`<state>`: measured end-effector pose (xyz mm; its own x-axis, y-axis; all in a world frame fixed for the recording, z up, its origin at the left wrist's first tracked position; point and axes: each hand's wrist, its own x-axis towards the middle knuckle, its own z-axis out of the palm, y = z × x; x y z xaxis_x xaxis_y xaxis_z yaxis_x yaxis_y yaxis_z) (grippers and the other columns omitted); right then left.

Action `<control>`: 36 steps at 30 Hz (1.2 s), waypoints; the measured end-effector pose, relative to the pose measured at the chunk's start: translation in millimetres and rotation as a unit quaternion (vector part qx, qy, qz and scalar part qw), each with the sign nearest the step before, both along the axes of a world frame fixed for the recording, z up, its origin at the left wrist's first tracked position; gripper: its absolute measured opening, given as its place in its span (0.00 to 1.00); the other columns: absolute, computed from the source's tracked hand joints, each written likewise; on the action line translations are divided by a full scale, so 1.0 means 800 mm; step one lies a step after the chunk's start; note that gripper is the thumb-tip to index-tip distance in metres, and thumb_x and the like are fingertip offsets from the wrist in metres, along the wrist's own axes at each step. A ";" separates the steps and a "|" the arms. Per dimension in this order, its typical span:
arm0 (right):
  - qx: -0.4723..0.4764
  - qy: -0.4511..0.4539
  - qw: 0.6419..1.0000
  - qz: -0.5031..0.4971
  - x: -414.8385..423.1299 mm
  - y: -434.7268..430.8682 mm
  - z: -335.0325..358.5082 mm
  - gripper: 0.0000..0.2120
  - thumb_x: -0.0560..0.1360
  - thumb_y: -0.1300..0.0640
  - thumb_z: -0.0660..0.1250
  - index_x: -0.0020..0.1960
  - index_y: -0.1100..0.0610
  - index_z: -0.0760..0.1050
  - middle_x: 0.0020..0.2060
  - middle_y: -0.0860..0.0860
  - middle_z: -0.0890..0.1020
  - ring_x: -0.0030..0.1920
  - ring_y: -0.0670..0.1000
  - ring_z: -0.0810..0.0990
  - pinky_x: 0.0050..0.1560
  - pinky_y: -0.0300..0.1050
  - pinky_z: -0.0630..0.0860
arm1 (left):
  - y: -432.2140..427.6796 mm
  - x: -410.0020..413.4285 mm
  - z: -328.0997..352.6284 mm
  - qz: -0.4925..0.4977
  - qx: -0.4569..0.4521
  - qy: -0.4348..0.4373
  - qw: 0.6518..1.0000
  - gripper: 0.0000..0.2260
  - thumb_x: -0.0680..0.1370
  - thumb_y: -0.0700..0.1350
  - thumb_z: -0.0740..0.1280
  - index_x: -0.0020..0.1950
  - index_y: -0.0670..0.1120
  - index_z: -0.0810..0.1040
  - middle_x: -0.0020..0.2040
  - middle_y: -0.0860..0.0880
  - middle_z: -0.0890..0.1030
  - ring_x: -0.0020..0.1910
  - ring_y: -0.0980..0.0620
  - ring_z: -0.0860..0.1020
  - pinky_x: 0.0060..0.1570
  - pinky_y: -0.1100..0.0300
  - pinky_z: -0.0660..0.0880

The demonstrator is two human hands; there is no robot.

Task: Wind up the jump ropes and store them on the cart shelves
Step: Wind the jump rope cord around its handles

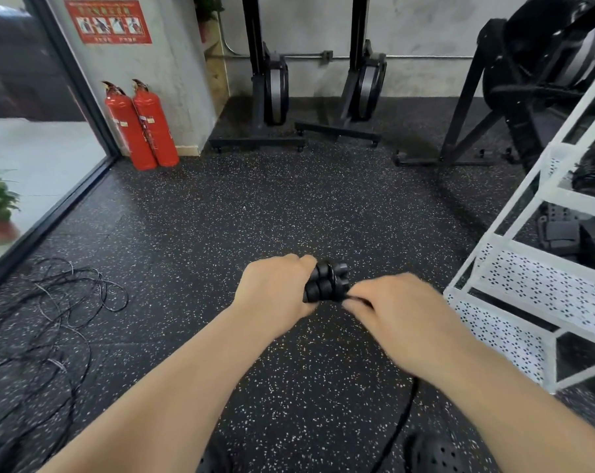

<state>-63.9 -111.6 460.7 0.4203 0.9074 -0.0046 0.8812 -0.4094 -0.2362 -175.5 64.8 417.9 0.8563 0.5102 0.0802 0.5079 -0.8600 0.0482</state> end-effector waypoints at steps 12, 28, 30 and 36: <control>0.049 0.159 0.985 0.032 0.072 -0.007 0.004 0.09 0.70 0.39 0.81 0.43 0.42 0.86 0.35 0.43 0.85 0.37 0.45 0.81 0.45 0.50 0.81 | -0.045 0.005 -0.004 -0.173 0.050 0.032 0.983 0.24 0.78 0.69 0.69 0.63 0.53 0.72 0.55 0.53 0.78 0.54 0.48 0.80 0.48 0.52 0.76; 0.157 0.445 0.879 -0.067 0.094 -0.022 -0.014 0.13 0.83 0.58 0.71 0.43 0.66 0.82 0.31 0.48 0.82 0.33 0.45 0.79 0.35 0.35 0.74 | -0.077 -0.011 0.046 -0.153 -0.252 -0.065 0.953 0.26 0.77 0.68 0.71 0.69 0.62 0.67 0.51 0.61 0.80 0.48 0.61 0.78 0.52 0.58 0.76; 0.150 0.426 0.886 -0.103 0.088 -0.013 -0.030 0.11 0.82 0.67 0.67 0.44 0.60 0.85 0.34 0.52 0.85 0.40 0.49 0.80 0.43 0.43 0.78 | -0.072 -0.012 0.045 -0.131 -0.309 -0.062 0.940 0.25 0.77 0.66 0.72 0.70 0.64 0.66 0.51 0.60 0.81 0.49 0.60 0.79 0.53 0.55 0.79; 0.062 0.260 0.956 -0.124 0.043 -0.002 -0.071 0.21 0.88 0.46 0.55 0.41 0.51 0.78 0.28 0.48 0.78 0.26 0.44 0.72 0.34 0.46 0.70 | -0.041 -0.009 0.028 -0.026 -0.269 -0.066 0.961 0.25 0.78 0.60 0.74 0.70 0.60 0.65 0.51 0.60 0.80 0.47 0.58 0.80 0.48 0.56 0.78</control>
